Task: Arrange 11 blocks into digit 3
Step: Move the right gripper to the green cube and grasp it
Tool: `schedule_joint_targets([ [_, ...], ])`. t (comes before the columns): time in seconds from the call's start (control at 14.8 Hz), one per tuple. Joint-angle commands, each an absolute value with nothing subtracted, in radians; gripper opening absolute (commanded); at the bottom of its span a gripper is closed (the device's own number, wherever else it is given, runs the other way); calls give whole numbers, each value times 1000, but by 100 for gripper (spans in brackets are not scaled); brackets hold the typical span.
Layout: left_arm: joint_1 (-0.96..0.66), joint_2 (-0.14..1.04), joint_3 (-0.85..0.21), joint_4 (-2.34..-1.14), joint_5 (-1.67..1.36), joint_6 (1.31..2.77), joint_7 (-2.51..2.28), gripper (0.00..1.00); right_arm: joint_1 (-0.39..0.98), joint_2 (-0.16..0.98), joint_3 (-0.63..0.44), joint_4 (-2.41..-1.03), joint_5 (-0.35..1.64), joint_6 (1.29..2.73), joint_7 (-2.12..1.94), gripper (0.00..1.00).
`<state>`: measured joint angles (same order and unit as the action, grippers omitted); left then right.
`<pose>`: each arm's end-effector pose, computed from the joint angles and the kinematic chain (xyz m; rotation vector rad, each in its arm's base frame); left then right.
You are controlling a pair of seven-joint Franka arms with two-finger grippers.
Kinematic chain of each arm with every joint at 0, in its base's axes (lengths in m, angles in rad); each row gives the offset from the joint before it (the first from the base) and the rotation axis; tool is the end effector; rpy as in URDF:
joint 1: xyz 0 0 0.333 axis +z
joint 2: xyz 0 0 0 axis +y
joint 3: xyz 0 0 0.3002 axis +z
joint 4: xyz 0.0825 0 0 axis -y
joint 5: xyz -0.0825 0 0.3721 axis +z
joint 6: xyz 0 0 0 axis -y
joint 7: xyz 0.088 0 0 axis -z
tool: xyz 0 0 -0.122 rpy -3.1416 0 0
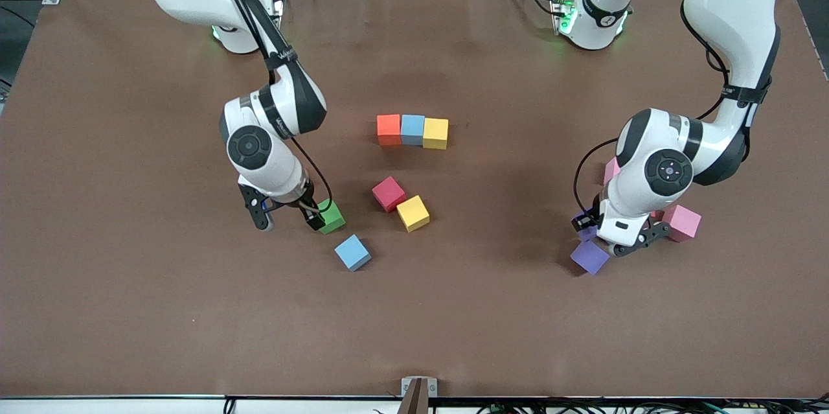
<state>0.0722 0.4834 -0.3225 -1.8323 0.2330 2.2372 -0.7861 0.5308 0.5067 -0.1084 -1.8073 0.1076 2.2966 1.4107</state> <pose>0.6080 -0.1352 0.2539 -3.0247 -0.6412 0.0384 0.5751 0.2665 0.2426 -2.7151 1.5675 0.0466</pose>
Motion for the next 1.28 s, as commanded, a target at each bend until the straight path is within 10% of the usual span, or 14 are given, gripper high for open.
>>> schedule_joint_targets([
  [0.0, 71, 495, -327, -1810, 245, 2221, -802, 42, 521, 549, -92, -1779, 106, 2296, 1384, 100],
  [0.95, 69, 503, -327, -1801, 252, 2221, -818, 42, 534, 629, -87, -1778, 115, 2413, 1382, 85],
  [1.08, 69, 503, -327, -1801, 252, 2221, -818, 42, 534, 632, -87, -1776, 107, 2411, 1379, 62],
  [1.22, 69, 503, -327, -1801, 252, 2221, -818, 42, 534, 630, -86, -1776, 109, 2408, 1307, 17],
])
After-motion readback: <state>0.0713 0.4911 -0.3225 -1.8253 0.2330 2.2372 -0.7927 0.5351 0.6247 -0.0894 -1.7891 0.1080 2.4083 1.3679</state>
